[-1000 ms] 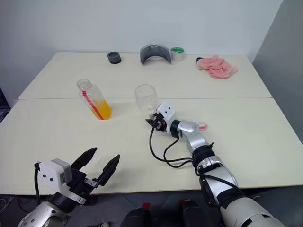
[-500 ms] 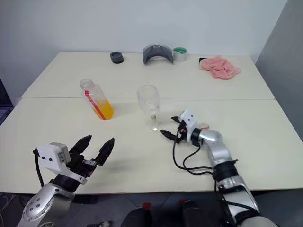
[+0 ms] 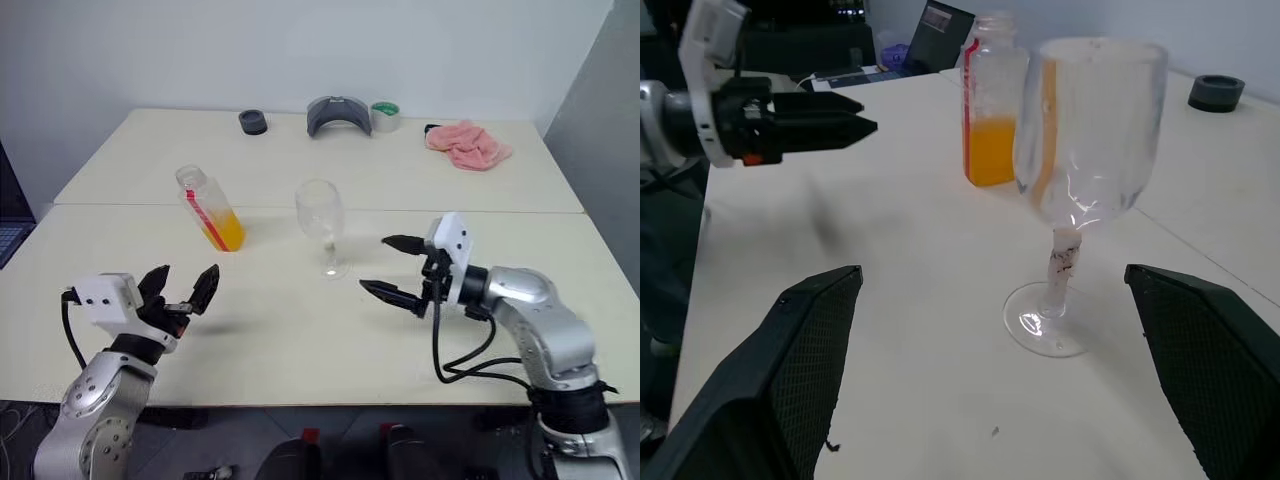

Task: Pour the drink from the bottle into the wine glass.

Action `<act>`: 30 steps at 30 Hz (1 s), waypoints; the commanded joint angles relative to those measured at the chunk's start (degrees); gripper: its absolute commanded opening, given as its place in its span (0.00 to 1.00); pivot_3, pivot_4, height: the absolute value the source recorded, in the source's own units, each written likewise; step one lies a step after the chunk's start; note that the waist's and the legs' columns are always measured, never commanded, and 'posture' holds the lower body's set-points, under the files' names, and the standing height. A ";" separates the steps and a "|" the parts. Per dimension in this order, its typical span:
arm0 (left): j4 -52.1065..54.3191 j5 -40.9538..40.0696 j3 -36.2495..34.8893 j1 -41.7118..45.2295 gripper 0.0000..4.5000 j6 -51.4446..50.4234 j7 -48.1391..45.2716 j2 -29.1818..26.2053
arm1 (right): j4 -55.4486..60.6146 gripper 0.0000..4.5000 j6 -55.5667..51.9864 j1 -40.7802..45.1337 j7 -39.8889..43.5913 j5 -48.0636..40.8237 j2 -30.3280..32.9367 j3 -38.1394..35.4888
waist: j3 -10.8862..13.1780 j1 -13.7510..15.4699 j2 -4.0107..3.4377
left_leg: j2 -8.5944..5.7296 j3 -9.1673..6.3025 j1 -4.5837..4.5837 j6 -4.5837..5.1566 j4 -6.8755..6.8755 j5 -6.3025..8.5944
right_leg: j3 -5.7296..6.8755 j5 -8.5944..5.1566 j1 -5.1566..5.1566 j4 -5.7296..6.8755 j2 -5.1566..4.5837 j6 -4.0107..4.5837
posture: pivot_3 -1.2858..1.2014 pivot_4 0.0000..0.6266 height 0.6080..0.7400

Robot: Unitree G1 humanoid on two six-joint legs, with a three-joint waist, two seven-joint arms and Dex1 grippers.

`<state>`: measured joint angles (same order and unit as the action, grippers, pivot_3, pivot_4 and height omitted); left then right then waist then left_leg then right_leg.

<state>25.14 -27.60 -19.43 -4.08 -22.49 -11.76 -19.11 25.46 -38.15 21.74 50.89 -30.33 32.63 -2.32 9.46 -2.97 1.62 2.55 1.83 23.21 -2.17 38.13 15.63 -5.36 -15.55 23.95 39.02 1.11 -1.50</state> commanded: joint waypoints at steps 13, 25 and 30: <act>-18.01 7.69 1.29 16.05 1.00 7.47 -3.37 -4.44 | 6.87 1.00 -8.91 6.24 -6.92 -11.21 4.50 -4.97 | -0.02 0.24 0.06 | 0.03 -0.01 0.03 0.00 0.01 0.00 | 0.00 0.00 0.01 -0.01 0.08 0.01 | 0.52 0.24 1.00; -25.25 9.17 2.05 21.39 1.00 8.79 -7.14 -6.01 | 7.99 1.00 -7.28 2.60 -7.74 -13.00 5.90 -6.25 | -0.03 0.39 0.08 | 0.07 -0.03 0.05 0.00 0.02 0.00 | 0.02 0.00 0.02 0.00 0.02 0.00 | 0.52 0.24 1.00; -27.82 9.94 2.47 23.13 1.00 10.00 -7.88 -6.23 | 8.34 1.00 -7.87 3.11 -8.25 -13.70 6.37 -6.82 | -0.03 0.44 0.08 | 0.07 -0.02 0.06 0.00 0.02 0.00 | 0.02 0.01 0.02 0.00 0.02 0.01 | 0.52 0.24 1.00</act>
<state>-3.09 -18.18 -16.82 17.92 -14.28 -19.35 -24.42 31.68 -46.62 23.91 43.15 -42.35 38.24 -7.58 9.43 -2.53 1.71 2.61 1.81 23.26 -2.17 38.15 15.62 -5.35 -15.54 23.97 39.02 1.13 -1.50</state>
